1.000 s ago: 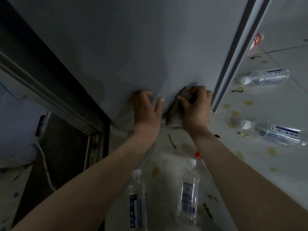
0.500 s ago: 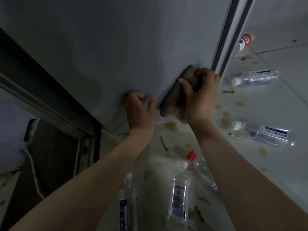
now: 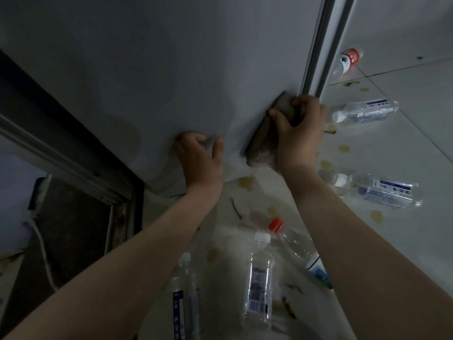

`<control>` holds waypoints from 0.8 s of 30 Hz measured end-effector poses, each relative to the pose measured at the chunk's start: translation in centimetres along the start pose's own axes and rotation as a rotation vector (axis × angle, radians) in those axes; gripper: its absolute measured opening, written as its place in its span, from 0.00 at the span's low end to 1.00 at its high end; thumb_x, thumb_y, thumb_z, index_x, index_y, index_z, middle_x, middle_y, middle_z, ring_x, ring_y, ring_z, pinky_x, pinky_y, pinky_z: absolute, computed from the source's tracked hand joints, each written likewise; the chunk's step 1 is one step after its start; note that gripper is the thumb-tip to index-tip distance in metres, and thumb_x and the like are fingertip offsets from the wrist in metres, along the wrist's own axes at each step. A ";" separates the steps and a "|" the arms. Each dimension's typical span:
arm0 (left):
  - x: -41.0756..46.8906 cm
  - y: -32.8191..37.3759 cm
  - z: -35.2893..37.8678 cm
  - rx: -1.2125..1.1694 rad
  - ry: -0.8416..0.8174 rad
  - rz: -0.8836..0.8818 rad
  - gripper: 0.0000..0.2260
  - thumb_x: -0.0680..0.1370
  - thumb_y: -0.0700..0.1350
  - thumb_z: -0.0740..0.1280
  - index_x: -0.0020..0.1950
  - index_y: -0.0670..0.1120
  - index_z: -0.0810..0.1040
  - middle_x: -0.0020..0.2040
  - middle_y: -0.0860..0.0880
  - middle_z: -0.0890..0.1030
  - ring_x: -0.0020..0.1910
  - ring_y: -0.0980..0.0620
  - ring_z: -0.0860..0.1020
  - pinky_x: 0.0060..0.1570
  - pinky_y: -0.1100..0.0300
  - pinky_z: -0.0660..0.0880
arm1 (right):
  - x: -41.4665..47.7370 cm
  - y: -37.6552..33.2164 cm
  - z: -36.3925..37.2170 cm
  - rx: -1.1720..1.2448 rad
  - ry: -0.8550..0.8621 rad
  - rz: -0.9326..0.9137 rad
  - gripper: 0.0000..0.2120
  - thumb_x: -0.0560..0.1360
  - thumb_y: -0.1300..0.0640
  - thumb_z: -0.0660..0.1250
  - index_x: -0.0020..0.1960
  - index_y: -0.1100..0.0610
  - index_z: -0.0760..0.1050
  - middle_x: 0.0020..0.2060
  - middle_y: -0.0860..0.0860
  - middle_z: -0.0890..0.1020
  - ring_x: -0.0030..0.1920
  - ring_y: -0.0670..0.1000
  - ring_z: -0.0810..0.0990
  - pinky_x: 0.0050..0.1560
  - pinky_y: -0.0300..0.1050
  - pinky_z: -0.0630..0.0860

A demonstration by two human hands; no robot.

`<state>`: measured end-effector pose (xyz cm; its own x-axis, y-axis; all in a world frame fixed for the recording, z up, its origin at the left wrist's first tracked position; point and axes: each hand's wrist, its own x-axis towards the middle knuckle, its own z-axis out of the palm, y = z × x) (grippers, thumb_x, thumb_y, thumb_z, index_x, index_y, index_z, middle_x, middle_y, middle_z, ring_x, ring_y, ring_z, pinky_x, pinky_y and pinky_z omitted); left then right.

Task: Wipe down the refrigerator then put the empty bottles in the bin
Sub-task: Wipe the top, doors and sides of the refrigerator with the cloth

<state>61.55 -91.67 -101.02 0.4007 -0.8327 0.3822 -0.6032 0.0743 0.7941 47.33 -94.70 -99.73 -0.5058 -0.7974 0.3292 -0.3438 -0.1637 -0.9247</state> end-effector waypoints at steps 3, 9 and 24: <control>0.0 0.1 -0.1 -0.002 -0.016 -0.021 0.13 0.73 0.40 0.69 0.47 0.43 0.64 0.47 0.36 0.69 0.45 0.39 0.71 0.48 0.54 0.68 | 0.2 -0.1 -0.1 0.015 0.015 -0.022 0.16 0.70 0.59 0.72 0.54 0.62 0.73 0.50 0.51 0.69 0.42 0.37 0.69 0.48 0.22 0.62; 0.1 0.2 -0.3 0.024 -0.045 -0.060 0.12 0.73 0.40 0.69 0.49 0.37 0.68 0.51 0.33 0.71 0.45 0.43 0.70 0.46 0.62 0.64 | -0.6 3.1 -0.7 -0.136 -0.098 0.137 0.17 0.72 0.58 0.71 0.57 0.62 0.71 0.55 0.56 0.72 0.51 0.51 0.71 0.44 0.31 0.61; 3.3 10.6 -4.4 0.053 -0.176 0.300 0.10 0.76 0.44 0.66 0.52 0.40 0.71 0.50 0.46 0.68 0.54 0.42 0.71 0.54 0.51 0.69 | 3.9 -9.1 -3.8 0.111 0.119 -0.146 0.14 0.70 0.60 0.72 0.54 0.60 0.74 0.50 0.50 0.68 0.46 0.41 0.67 0.51 0.21 0.60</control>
<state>59.50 -91.21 -89.24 0.0776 -0.8601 0.5042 -0.7128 0.3057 0.6312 45.43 -94.10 -89.33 -0.5494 -0.6873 0.4752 -0.3342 -0.3405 -0.8789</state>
